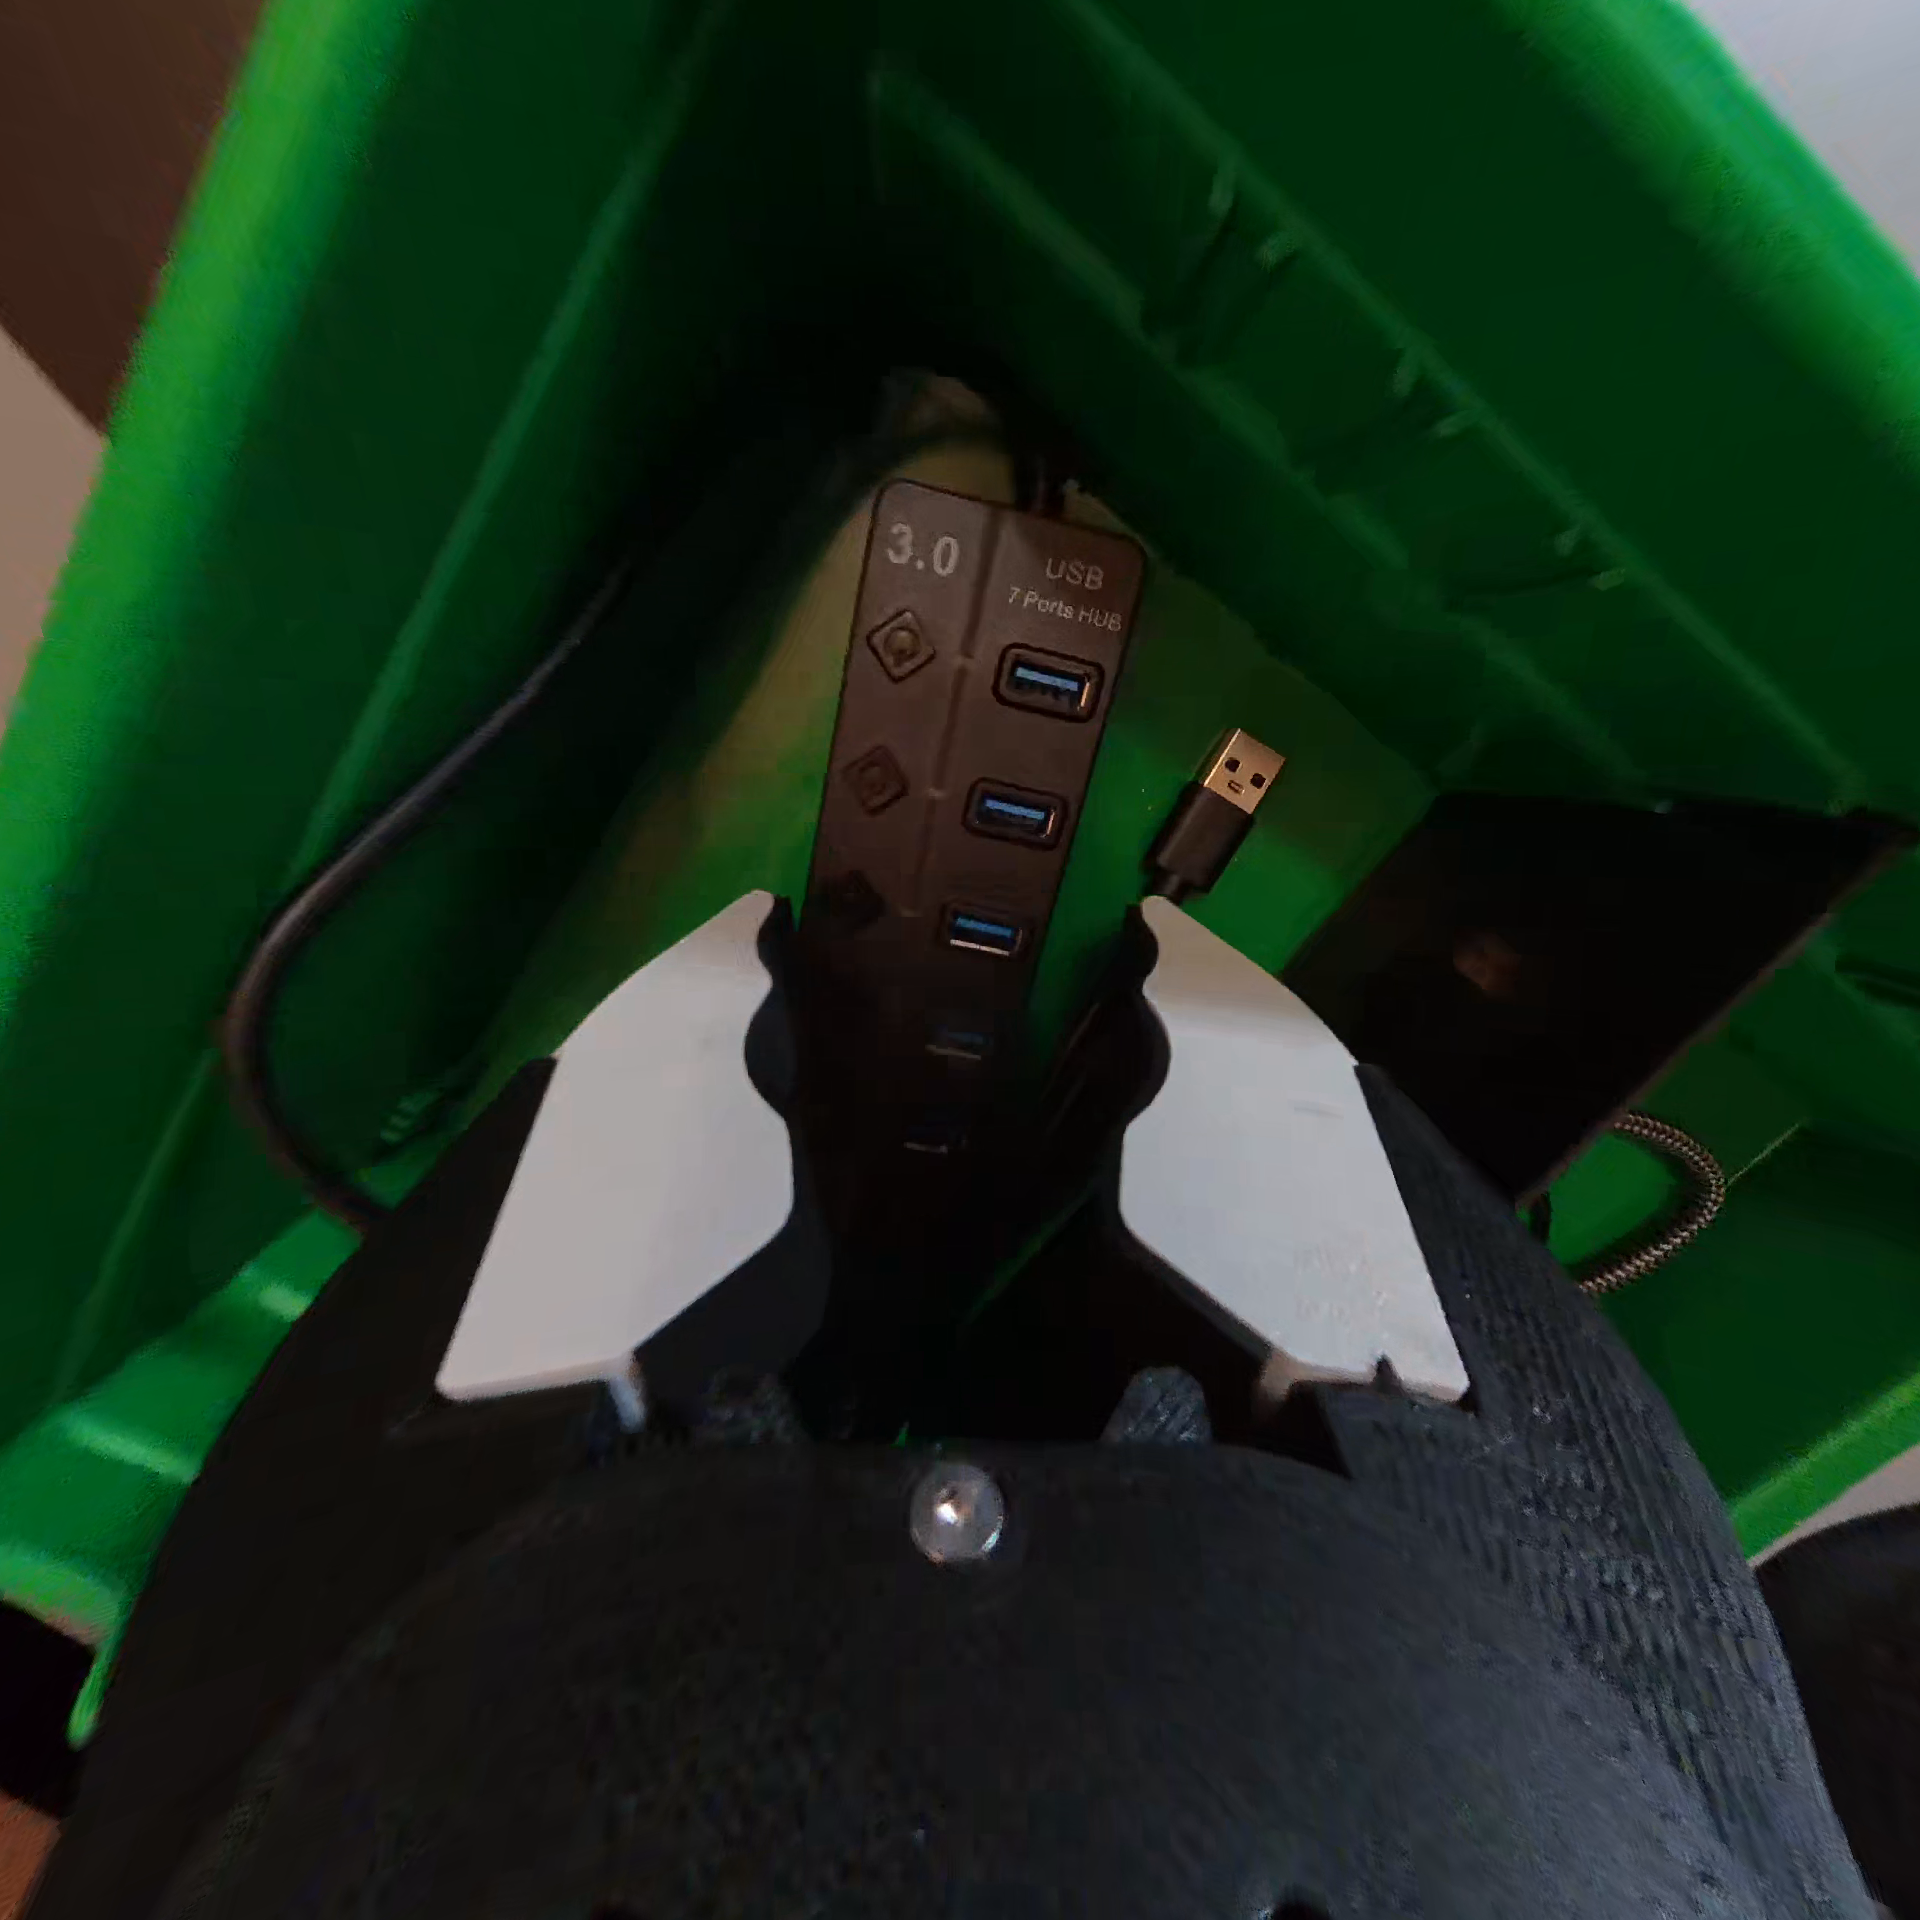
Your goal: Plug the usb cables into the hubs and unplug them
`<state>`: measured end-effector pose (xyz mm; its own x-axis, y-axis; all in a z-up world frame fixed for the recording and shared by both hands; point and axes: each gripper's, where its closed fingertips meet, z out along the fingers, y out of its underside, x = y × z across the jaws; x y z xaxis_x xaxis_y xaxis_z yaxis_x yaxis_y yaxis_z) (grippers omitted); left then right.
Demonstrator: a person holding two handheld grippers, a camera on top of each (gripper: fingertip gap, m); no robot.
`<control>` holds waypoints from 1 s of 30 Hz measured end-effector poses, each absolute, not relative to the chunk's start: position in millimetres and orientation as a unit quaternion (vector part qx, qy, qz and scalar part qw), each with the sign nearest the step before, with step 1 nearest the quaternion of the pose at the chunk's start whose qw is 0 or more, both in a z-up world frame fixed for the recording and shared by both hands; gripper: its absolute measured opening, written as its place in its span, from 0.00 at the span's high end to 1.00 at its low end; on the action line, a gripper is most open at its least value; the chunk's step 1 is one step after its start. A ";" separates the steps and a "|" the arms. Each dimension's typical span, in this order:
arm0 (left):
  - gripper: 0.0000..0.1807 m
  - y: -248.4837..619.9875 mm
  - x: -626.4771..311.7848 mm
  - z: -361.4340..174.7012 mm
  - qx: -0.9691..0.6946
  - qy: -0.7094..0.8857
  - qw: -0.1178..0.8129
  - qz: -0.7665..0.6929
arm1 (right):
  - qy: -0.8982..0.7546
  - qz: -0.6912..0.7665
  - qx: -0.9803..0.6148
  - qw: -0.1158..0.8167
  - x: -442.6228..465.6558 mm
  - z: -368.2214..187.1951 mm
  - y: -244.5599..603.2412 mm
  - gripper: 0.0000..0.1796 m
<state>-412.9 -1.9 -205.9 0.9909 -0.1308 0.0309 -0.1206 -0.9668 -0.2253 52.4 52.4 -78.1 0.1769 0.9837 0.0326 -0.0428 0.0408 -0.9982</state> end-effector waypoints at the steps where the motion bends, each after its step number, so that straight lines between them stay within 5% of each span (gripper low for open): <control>1: 0.64 -2.7 -411.5 -211.5 -0.992 0.066 0.100 -0.028 | -0.451 0.458 -0.523 0.560 52.1 -79.3 52.9 0.84; 14: 0.69 1.4 -421.8 -209.2 -0.984 0.128 0.108 0.055 | -0.473 0.449 -0.527 0.546 48.4 -89.1 50.7 0.84; 30: 0.71 -8.5 -335.4 33.0 -0.877 0.184 0.434 0.095 | -0.503 0.435 -0.521 0.534 39.3 -99.2 37.6 0.85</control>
<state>-335.4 -8.5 33.0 0.9142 -0.2408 -0.3260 -0.4053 -0.5555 -0.7261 39.3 37.6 -99.2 0.1148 0.9899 0.0837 0.0594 0.0773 -0.9952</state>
